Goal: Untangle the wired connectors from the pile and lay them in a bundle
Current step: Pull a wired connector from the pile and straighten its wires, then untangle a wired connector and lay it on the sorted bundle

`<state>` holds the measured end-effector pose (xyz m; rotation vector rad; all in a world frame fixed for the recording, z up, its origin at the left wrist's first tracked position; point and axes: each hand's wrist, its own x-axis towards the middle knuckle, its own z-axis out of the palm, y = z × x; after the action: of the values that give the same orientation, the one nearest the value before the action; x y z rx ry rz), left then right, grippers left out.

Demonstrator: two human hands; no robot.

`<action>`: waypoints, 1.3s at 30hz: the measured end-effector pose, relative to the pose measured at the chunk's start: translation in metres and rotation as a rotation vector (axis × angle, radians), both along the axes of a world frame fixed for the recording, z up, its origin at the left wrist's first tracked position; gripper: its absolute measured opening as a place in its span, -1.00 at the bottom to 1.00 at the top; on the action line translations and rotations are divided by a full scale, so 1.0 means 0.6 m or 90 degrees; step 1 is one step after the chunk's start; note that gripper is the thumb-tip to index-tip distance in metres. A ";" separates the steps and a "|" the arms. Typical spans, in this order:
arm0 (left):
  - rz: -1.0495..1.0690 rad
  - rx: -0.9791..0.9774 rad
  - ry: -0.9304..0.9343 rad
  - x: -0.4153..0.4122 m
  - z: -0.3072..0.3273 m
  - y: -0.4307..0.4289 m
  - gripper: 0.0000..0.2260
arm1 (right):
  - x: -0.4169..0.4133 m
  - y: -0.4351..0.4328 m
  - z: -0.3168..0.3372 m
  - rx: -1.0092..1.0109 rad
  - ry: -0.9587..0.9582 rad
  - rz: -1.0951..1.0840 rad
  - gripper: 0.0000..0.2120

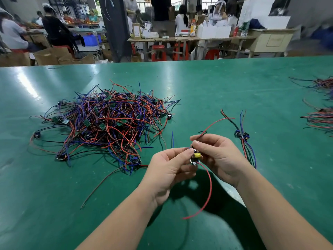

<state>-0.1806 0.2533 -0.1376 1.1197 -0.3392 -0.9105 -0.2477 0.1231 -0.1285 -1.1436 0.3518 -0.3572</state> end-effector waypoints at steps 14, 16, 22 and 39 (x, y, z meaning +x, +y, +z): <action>-0.045 0.040 0.002 0.014 -0.005 -0.002 -0.80 | -0.002 -0.020 -0.002 -0.039 0.061 -0.098 -0.94; -0.063 0.049 -0.012 0.013 -0.006 -0.003 -0.83 | -0.005 -0.030 0.001 -0.026 0.059 -0.135 -0.94; -0.134 0.085 -0.053 0.010 -0.007 0.003 -0.96 | -0.018 -0.065 0.011 0.053 0.016 -0.292 -0.90; -0.355 0.142 -0.102 -0.004 -0.004 0.020 -0.82 | -0.016 -0.066 0.008 -0.046 0.031 -0.357 -0.77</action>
<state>-0.1832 0.2651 -0.1398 1.3341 -0.7174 -1.3758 -0.2574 0.0833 -0.1237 -1.1122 0.7098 -0.8389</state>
